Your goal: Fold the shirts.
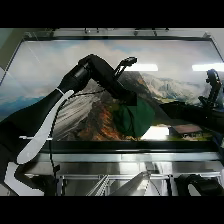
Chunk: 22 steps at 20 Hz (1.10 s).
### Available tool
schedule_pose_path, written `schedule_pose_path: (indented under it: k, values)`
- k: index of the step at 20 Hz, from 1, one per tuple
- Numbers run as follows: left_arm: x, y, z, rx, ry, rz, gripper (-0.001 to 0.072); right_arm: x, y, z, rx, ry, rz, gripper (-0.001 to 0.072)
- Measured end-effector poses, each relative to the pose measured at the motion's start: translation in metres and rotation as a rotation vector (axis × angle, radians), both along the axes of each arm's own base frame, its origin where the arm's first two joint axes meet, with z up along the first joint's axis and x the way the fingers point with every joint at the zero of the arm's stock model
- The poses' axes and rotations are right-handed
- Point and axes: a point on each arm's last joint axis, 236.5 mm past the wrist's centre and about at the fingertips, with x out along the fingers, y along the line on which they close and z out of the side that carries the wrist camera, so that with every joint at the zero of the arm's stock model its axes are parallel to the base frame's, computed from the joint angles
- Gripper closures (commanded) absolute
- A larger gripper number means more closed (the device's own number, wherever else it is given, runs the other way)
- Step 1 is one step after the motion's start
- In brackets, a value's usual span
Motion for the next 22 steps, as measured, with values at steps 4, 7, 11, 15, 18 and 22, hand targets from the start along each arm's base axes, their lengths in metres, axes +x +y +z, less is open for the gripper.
schedule_pose_path:
  k: [4,7,11,15,18,22]
  values:
    - [-0.002,0.03,0.017,0.028,0.089,0.073,-0.0004,-0.011,0.006,-0.005,0.003,0.042,0.039,0.0226]
    - [-0.026,0.074,0.018,0.086,0.202,0.118,-0.0004,-0.025,0.004,-0.023,-0.029,0.133,0.063,0.0225]
    - [-0.057,0.124,-0.02,0.114,0.305,0.297,0.0015,-0.026,-0.01,-0.065,-0.066,0.312,0.026,0.0227]
    - [-0.067,0.146,-0.065,0.055,0.363,0.465,0.0014,-0.011,-0.012,-0.111,-0.011,0.468,0.012,0.0229]
    - [-0.06,0.148,-0.089,0.025,0.404,0.527,0.0014,0.005,-0.017,-0.144,0.014,0.543,-0.018,0.0229]
    - [-0.045,0.141,-0.111,0.021,0.473,0.523,0.0015,0.02,-0.03,-0.168,0.077,0.599,-0.063,0.0228]
